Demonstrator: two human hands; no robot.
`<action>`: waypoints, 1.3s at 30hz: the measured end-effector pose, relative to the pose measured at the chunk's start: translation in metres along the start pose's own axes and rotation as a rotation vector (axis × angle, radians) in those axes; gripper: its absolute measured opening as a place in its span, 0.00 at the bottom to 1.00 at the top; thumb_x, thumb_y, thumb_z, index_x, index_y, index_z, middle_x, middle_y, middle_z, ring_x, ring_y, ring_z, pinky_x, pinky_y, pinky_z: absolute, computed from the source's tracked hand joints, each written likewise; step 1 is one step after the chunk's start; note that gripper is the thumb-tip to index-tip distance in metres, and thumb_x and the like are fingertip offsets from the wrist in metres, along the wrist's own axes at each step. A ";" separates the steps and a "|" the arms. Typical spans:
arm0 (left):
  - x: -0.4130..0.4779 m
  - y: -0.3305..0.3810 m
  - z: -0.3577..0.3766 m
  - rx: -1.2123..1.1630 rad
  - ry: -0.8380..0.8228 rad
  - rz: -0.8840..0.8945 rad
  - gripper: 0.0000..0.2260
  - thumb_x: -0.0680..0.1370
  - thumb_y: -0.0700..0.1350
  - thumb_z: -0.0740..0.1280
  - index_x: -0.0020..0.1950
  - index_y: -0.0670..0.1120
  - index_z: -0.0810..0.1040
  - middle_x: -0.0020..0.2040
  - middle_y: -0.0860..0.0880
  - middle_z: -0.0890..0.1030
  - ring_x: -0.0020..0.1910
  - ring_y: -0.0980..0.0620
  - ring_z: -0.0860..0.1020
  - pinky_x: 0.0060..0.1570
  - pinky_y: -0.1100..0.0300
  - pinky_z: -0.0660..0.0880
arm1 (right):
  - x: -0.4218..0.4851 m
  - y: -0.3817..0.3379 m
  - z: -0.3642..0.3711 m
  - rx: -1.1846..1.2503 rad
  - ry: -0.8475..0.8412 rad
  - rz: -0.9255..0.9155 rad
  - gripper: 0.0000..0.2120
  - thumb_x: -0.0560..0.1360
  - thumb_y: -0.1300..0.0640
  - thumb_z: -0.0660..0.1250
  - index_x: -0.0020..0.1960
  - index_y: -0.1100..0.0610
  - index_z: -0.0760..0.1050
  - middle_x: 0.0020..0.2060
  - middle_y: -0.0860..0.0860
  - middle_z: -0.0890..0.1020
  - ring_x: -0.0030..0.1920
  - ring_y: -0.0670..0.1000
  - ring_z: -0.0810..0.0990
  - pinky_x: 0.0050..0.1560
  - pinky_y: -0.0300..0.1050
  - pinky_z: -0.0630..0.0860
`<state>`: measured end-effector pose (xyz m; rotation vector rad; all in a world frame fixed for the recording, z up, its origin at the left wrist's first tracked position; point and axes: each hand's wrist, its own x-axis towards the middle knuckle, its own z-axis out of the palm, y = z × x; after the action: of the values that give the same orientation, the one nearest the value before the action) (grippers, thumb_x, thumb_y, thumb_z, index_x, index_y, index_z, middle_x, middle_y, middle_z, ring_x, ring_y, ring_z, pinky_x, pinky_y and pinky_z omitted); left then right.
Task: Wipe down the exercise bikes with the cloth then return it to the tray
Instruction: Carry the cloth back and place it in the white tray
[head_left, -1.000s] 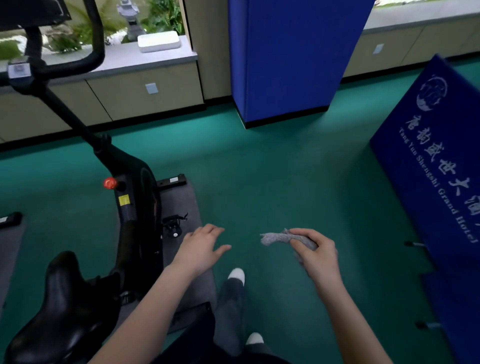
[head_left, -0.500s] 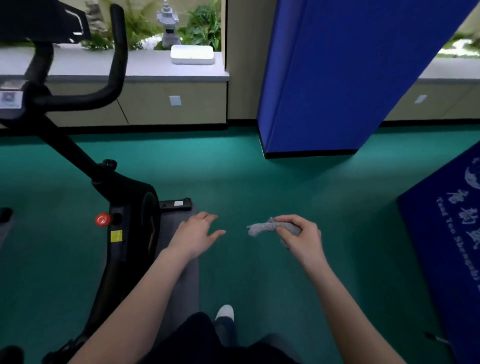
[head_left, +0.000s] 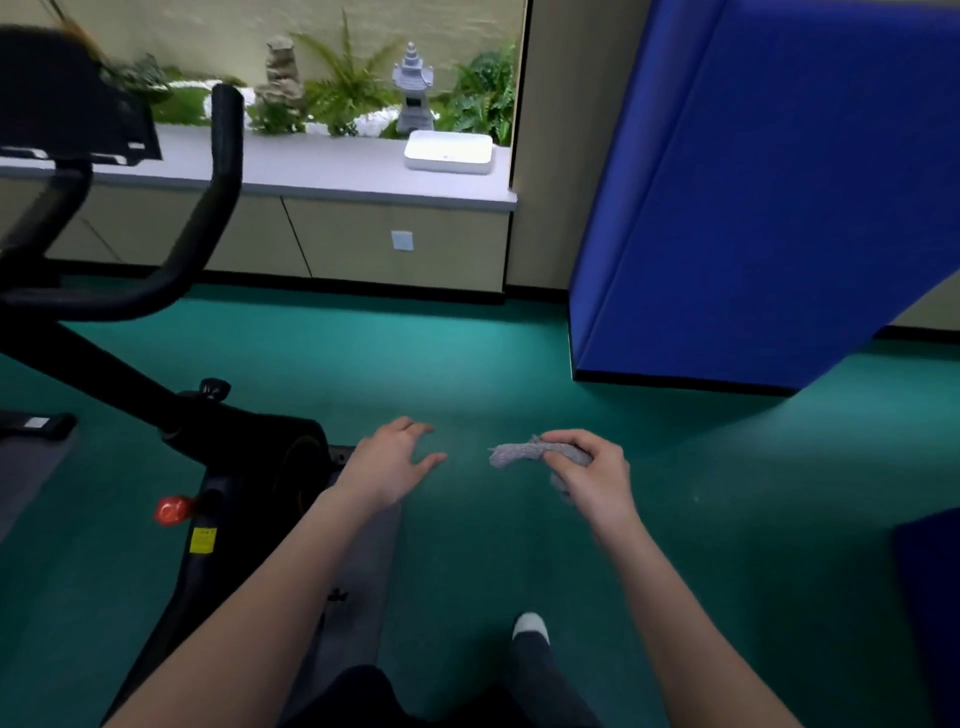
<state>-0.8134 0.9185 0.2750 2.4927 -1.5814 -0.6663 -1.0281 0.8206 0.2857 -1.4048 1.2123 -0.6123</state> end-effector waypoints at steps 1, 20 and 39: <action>0.013 0.011 -0.004 -0.001 0.017 -0.009 0.23 0.79 0.56 0.61 0.71 0.47 0.68 0.69 0.48 0.70 0.68 0.48 0.68 0.65 0.50 0.67 | 0.016 -0.005 -0.010 0.000 -0.009 -0.010 0.09 0.72 0.67 0.68 0.43 0.54 0.81 0.28 0.45 0.77 0.26 0.46 0.71 0.28 0.38 0.66; 0.219 0.029 -0.063 -0.138 0.105 -0.139 0.23 0.79 0.55 0.62 0.70 0.47 0.69 0.66 0.47 0.72 0.65 0.48 0.72 0.62 0.52 0.69 | 0.278 -0.064 -0.039 -0.083 -0.089 -0.004 0.07 0.73 0.65 0.69 0.44 0.54 0.82 0.33 0.47 0.80 0.30 0.46 0.73 0.33 0.41 0.68; 0.454 -0.062 -0.154 -0.215 0.035 -0.247 0.22 0.79 0.57 0.60 0.70 0.49 0.69 0.65 0.50 0.73 0.61 0.50 0.73 0.61 0.53 0.70 | 0.509 -0.174 0.081 -0.050 -0.228 0.070 0.08 0.74 0.70 0.65 0.47 0.61 0.80 0.23 0.51 0.71 0.19 0.43 0.64 0.20 0.33 0.60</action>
<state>-0.5340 0.5251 0.2560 2.5407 -1.1327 -0.7726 -0.7293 0.3661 0.2933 -1.4256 1.0951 -0.3643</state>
